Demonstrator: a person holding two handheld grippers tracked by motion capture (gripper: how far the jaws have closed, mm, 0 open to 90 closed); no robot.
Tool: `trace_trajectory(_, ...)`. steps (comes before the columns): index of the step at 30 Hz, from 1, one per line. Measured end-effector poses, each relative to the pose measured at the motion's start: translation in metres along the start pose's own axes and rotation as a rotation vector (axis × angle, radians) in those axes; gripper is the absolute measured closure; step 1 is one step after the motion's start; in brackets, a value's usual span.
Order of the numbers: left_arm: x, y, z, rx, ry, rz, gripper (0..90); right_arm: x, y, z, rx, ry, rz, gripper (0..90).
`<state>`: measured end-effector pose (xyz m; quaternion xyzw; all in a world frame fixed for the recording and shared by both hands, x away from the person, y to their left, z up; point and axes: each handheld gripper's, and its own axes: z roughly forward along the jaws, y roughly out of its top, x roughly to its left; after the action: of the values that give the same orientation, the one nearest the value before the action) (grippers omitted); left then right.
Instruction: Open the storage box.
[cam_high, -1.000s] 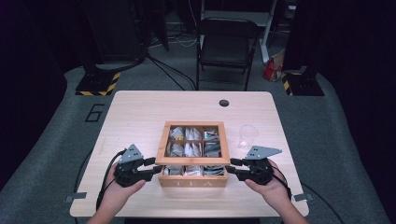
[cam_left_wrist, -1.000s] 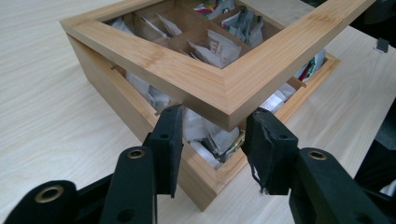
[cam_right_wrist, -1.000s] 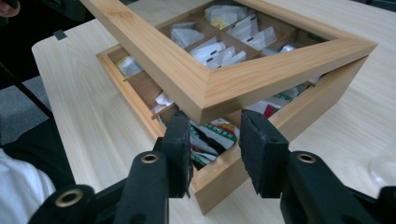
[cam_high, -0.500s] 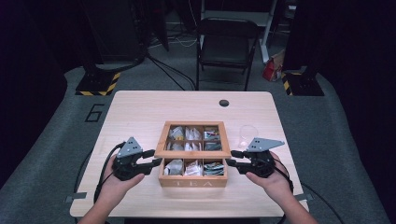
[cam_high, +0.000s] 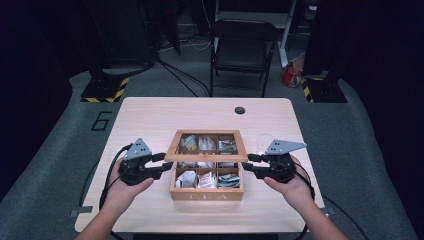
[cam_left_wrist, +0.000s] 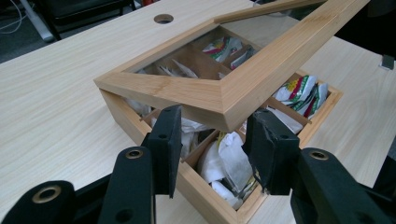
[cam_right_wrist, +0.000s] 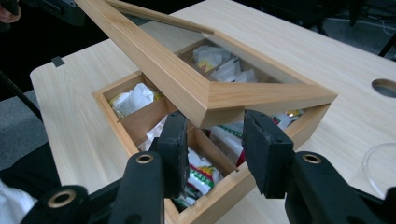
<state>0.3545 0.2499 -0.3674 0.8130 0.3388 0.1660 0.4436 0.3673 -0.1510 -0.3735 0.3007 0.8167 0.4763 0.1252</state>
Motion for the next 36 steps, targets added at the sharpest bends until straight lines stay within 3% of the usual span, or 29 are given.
trace_trajectory(8,0.005,0.011,-0.001,-0.012,0.004,0.017,56.4,-0.005,0.011,-0.001,-0.016,-0.007,-0.005,60.5)
trace_trajectory(30,0.021,0.036,-0.001,-0.051,-0.006,0.011,56.3,-0.018,0.042,0.001,-0.031,-0.026,-0.044,57.4)
trace_trajectory(36,0.025,0.035,0.008,-0.055,0.025,0.013,54.8,-0.022,0.048,0.001,-0.029,-0.021,-0.029,57.6)
